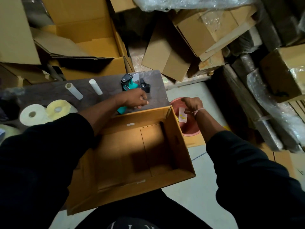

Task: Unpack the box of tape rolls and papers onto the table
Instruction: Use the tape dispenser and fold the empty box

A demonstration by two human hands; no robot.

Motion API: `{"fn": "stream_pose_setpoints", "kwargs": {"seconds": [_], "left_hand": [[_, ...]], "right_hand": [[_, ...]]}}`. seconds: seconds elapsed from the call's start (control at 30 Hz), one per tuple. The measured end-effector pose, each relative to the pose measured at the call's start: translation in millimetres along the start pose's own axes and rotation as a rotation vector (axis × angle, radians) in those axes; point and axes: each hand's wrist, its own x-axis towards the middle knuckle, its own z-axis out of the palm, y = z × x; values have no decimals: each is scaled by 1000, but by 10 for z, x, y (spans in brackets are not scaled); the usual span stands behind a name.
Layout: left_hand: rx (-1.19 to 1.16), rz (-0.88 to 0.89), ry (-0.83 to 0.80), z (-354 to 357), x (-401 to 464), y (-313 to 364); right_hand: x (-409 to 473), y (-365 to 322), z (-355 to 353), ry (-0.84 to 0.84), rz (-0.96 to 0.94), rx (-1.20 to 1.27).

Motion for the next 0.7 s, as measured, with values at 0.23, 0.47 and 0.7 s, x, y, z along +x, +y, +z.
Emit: {"fn": "stream_pose_setpoints", "kwargs": {"seconds": [0.23, 0.47, 0.7], "left_hand": [[-6, 45, 0, -72, -480, -1], [92, 107, 33, -67, -1307, -101], [445, 34, 148, 103, -1769, -358]], "right_hand": [[-1029, -534, 308, 64, -319, 10], [-1963, -393, 608, 84, -538, -176], [-2992, 88, 884, 10, -482, -526]]}}
